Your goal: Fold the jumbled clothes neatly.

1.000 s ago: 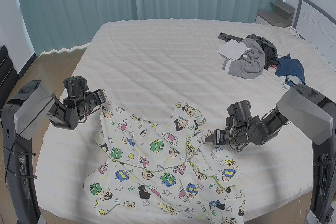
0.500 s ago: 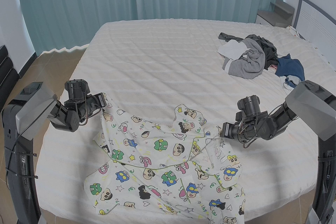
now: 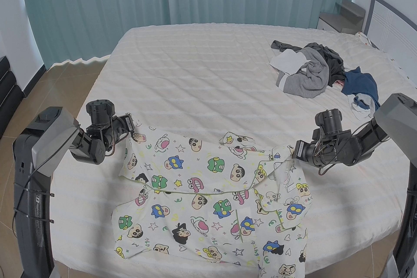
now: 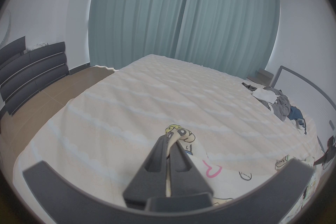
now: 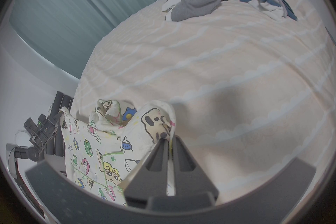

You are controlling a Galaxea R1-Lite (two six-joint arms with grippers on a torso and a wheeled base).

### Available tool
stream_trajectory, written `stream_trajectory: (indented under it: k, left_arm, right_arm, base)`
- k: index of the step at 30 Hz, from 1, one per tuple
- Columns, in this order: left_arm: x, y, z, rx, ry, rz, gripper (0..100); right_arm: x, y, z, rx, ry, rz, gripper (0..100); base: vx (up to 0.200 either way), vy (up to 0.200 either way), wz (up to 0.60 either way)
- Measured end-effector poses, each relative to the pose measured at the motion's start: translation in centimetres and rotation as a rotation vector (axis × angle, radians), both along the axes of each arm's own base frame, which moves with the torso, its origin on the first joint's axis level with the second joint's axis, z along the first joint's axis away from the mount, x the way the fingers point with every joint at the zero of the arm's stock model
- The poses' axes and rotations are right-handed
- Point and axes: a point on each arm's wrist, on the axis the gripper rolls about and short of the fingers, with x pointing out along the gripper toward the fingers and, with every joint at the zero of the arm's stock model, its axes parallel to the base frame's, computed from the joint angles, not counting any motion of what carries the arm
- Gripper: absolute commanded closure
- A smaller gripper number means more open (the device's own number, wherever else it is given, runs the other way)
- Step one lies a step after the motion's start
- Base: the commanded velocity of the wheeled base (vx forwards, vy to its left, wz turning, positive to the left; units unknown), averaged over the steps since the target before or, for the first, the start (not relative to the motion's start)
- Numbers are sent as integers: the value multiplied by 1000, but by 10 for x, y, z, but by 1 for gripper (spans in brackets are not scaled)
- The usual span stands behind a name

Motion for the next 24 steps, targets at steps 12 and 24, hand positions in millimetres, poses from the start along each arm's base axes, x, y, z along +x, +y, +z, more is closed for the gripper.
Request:
stream_trajectory:
  k: [12,24]
  left_arm:
    - [16,-5,-1,1,-26,-4,100]
    - [19,-20,-20,2,6,-33,100]
  right_arm:
    - [8,-14,8,-8,-110,-75,100]
    - [15,-28,0,-57,-108,-161,100]
  base:
    - [0,0,0]
    - [0,0,0]
